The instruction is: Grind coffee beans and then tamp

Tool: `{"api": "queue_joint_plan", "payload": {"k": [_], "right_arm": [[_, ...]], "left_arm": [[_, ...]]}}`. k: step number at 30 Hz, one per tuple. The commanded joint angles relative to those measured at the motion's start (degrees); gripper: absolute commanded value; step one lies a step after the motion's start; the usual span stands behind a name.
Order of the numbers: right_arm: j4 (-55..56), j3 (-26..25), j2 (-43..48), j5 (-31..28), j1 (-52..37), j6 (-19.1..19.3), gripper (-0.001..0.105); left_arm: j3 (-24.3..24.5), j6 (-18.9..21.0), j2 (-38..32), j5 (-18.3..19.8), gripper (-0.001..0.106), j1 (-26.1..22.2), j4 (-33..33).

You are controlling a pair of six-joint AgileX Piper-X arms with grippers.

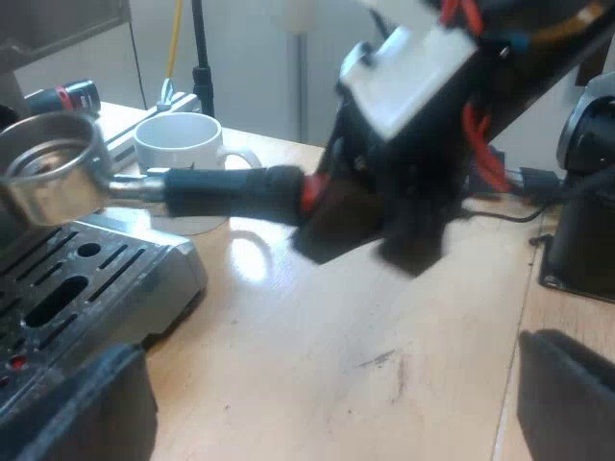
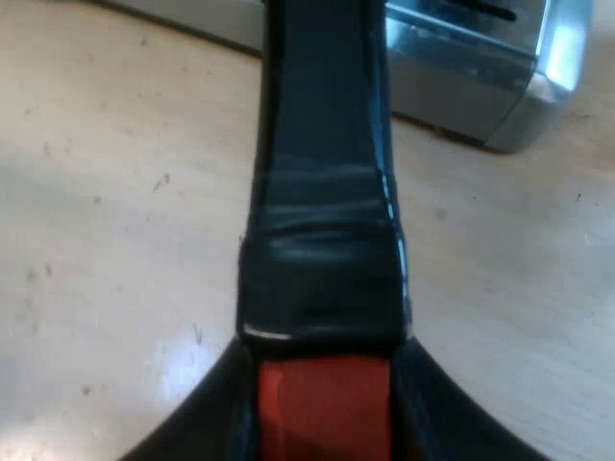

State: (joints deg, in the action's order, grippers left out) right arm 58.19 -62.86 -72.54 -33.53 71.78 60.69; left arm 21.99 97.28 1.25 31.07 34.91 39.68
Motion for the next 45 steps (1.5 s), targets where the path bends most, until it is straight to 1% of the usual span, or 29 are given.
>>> {"api": "queue_joint_plan", "payload": {"k": [1,2,3,4,5,7,8,9,13,15,18,22,25,27,28,29,31,33,36,38,40,43,45], "right_arm": [[-3.2,1.3,3.4,-0.2,-0.1,5.1,0.0],[-3.9,2.1,4.1,1.3,-0.1,6.0,0.0],[-6.0,3.2,5.7,3.0,-0.1,8.4,0.0],[-10.8,7.0,10.3,8.8,-0.1,15.1,0.0],[-12.2,9.2,12.9,11.8,-0.1,18.2,0.0],[-12.4,10.5,14.2,13.3,-0.1,20.4,0.0],[-12.4,11.2,14.9,14.1,-0.1,22.1,0.0],[-12.5,11.5,15.0,14.3,-0.1,22.3,0.0],[-12.6,13.6,15.7,16.8,-0.1,27.1,0.0],[-13.4,14.9,15.7,17.3,-0.1,29.9,0.0],[-15.4,17.1,15.7,17.4,-0.2,31.1,0.0],[-18.4,20.4,15.7,17.5,-0.2,31.1,0.0],[-21.4,23.2,15.7,17.5,-0.2,31.1,0.0],[-24.9,25.7,15.6,17.5,-0.2,31.1,0.0],[-25.7,26.1,15.5,17.5,-0.2,31.1,0.0],[-27.0,27.2,15.2,17.5,-0.2,30.8,0.0],[-28.5,28.6,14.6,17.5,-0.2,30.7,0.0],[-30.2,30.0,13.6,17.5,-0.2,30.6,0.0],[-32.5,31.1,12.1,17.5,-0.2,30.3,0.0],[-33.2,31.4,10.5,17.5,-0.2,29.1,0.0],[-34.0,31.4,8.9,17.4,-0.2,29.0,0.0],[-34.6,31.4,6.4,17.4,-0.2,28.9,0.0],[-35.3,31.4,5.2,17.4,-0.2,27.6,0.0]], "left_arm": [[0.2,0.5,-0.3,-1.3,0.078,0.2,-0.4],[0.2,0.8,-0.3,-1.7,0.078,0.2,-0.4],[0.2,0.9,-0.3,-1.7,0.078,0.2,-0.3],[0.4,1.5,-0.3,-1.9,0.078,0.2,-0.2],[0.7,1.8,-0.3,-2.2,0.078,0.2,0.3],[1.5,1.8,-0.3,-3.5,0.078,0.2,2.2],[2.1,1.8,-0.3,-4.7,0.078,0.2,3.9],[2.4,1.7,-0.3,-5.2,0.078,0.2,4.5],[4.3,1.0,0.7,-6.5,0.078,0.2,8.2],[5.6,1.0,2.2,-8.5,0.078,0.2,11.3],[7.3,-0.5,6.0,-9.6,0.078,0.2,14.4],[7.8,-3.4,11.0,-10.0,0.078,0.2,13.9],[7.8,-3.8,15.7,-9.8,0.078,0.2,13.6],[7.8,-5.7,19.7,-9.8,0.078,0.2,13.5],[7.8,-6.2,20.3,-9.8,0.078,0.2,13.5],[7.8,-7.4,22.2,-9.8,0.078,0.2,12.9],[7.8,-8.3,24.7,-9.5,0.078,0.2,11.3],[7.8,-9.3,27.7,-8.4,0.078,0.2,8.8],[7.8,-9.3,30.6,-7.4,0.078,0.2,6.4],[7.8,-9.3,33.1,-5.3,0.078,0.2,5.3],[7.8,-9.3,35.0,-4.2,0.078,0.2,5.0],[7.8,-9.3,37.5,-4.0,0.078,0.2,5.0],[7.8,-9.3,38.6,-4.0,0.078,0.2,5.0]]}}
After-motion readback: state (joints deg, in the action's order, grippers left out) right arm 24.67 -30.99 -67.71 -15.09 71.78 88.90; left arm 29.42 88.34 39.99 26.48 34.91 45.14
